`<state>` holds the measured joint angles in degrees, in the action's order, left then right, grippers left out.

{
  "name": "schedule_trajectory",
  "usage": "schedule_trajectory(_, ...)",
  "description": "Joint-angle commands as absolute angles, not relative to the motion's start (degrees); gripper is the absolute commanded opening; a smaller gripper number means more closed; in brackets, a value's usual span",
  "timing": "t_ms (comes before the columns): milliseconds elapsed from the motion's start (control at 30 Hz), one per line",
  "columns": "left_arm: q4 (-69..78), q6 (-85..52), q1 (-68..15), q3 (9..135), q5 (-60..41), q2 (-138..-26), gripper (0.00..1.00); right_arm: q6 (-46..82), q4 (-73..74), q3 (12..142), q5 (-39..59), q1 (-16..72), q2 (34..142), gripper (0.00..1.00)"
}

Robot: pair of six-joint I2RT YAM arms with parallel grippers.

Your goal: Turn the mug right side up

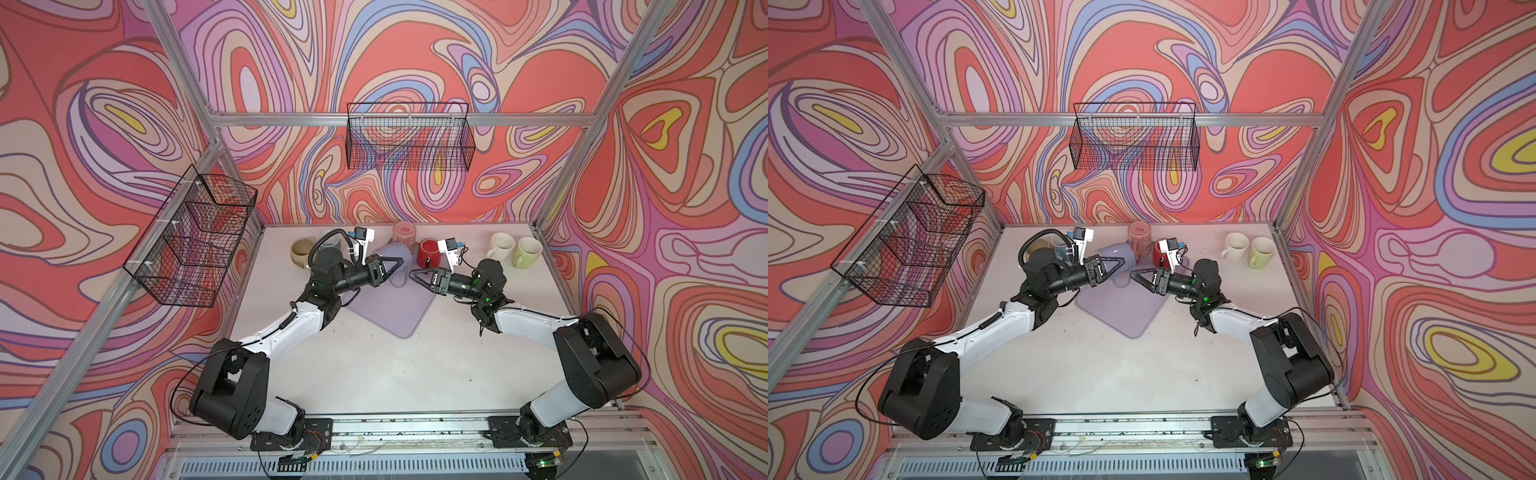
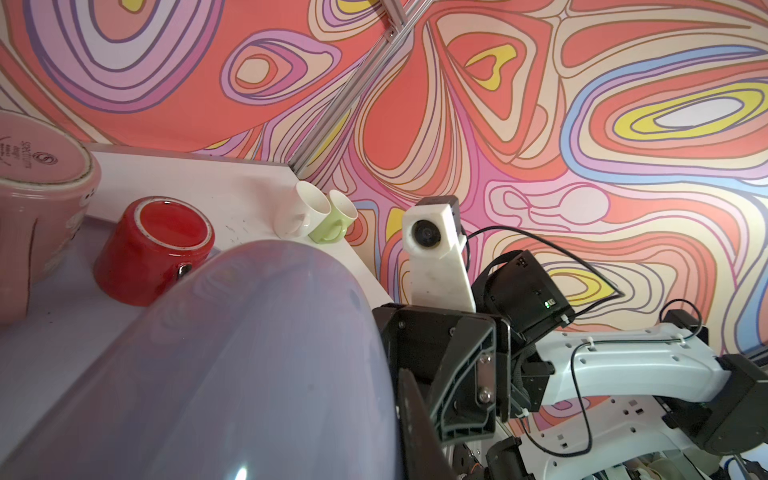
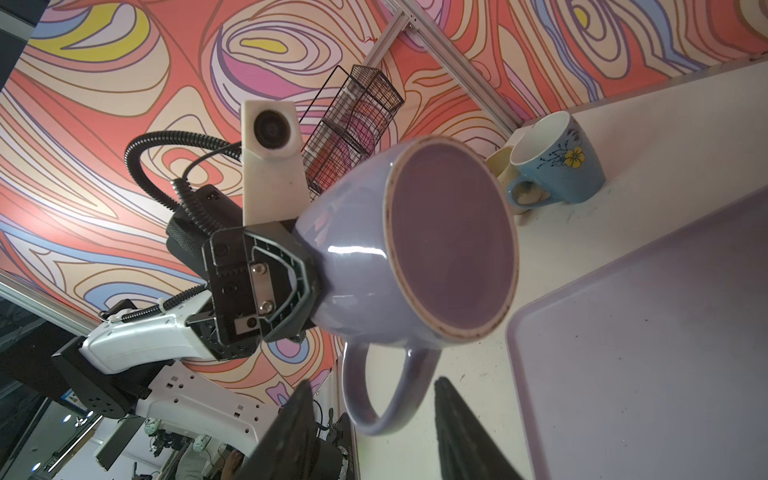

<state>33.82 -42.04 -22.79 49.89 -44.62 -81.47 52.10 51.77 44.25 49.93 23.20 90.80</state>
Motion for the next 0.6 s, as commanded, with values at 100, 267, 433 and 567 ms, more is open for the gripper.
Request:
schedule_trajectory(100, 14.87, -30.52, -21.87, 57.69, -41.00, -76.53, 0.00, 47.27, 41.37, 45.74, 48.88, 21.56, 87.85, 0.48)
schedule_trajectory(267, -4.53, -21.61, -20.36, 64.43, -35.16, -76.65, 0.00, 35.83, 15.71, 52.34, 40.71, 20.71, 85.60, 0.46)
schedule_trajectory(433, -19.96, -14.65, -18.62, 73.43, -30.07, -81.42, 0.00, 33.60, 0.96, 59.47, 36.60, 19.82, 88.36, 0.44)
schedule_trajectory(567, -27.92, -10.90, -17.11, 81.50, -27.89, -87.81, 0.00, 31.83, -8.36, 65.32, 34.33, 19.86, 92.00, 0.43)
